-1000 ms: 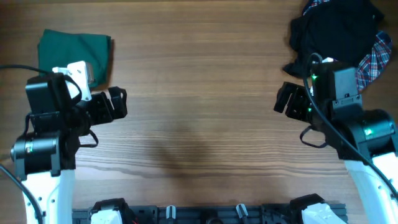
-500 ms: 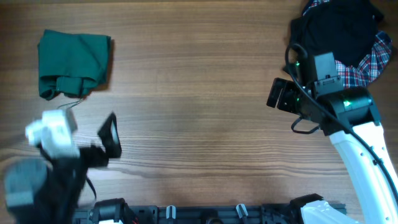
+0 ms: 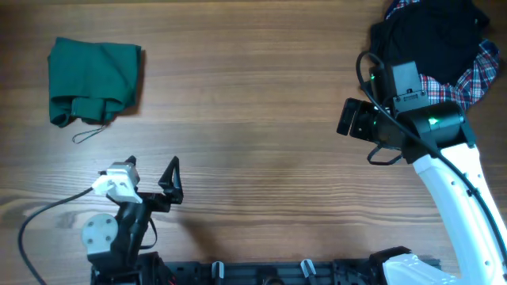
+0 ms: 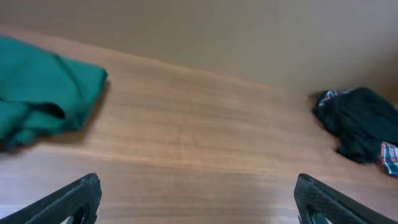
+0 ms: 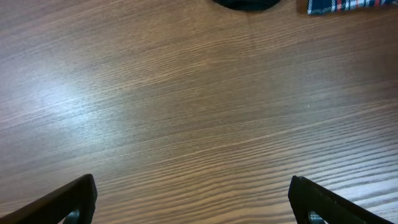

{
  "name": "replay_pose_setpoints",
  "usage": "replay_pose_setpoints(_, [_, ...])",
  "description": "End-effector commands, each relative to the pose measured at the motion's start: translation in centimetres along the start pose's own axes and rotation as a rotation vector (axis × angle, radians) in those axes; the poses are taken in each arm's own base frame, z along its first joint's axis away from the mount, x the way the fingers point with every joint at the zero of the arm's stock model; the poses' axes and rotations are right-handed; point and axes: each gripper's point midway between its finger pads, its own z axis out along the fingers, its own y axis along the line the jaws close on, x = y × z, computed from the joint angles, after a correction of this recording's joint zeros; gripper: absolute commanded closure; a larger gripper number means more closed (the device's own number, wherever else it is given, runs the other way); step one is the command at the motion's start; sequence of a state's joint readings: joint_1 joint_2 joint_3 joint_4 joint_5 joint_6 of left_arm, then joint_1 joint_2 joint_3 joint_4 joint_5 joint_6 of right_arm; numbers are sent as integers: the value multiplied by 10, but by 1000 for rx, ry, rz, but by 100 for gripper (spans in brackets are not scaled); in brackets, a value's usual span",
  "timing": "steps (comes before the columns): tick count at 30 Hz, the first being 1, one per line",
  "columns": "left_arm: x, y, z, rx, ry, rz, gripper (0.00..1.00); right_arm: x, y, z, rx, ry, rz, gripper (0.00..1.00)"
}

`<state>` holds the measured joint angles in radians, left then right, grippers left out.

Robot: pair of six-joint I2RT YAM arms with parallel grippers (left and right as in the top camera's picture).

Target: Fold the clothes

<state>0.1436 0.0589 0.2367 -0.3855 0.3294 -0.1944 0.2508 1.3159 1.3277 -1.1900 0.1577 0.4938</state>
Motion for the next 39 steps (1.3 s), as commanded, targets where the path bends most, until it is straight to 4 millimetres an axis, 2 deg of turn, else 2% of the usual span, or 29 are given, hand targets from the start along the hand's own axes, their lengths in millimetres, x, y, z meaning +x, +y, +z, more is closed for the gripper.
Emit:
replay_pose_setpoints(1, [16, 1, 4, 26, 2, -49, 0, 3, 2, 5, 1, 21, 5, 0])
replay_pose_setpoints(5, [39, 11, 11, 10, 51, -66, 0, 3, 2, 5, 1, 21, 5, 0])
replay_pose_setpoints(23, [37, 10, 12, 11, 43, -60, 0, 3, 3, 2, -8, 7, 4, 0])
replay_pose_setpoints(26, [37, 10, 12, 11, 43, -60, 0, -22, -7, -17, 24, -149, -12, 0])
replay_pose_setpoints(29, [37, 10, 12, 11, 43, -60, 0, -52, -6, -50, -47, -401, 24, 0])
replay_pose_setpoints(31, [37, 10, 12, 11, 43, -60, 0, -58, -5, -56, -110, -562, 22, 0])
replay_pose_setpoints(33, [37, 10, 12, 11, 43, -60, 0, -43, -12, -43, -155, -665, 50, 0])
replay_pose_setpoints(35, [37, 10, 12, 11, 43, -60, 0, -22, -19, -21, -181, -711, 69, 0])
replay_pose_setpoints(37, [37, 10, 12, 11, 43, -60, 0, 5, -28, 12, -224, -729, 156, 0])
replay_pose_setpoints(38, [37, 10, 12, 11, 43, -60, 0, 27, -36, 39, -279, -730, 291, 0])
replay_pose_setpoints(39, [37, 10, 12, 11, 43, -60, 0, 38, -40, 50, -310, -731, 366, 0])
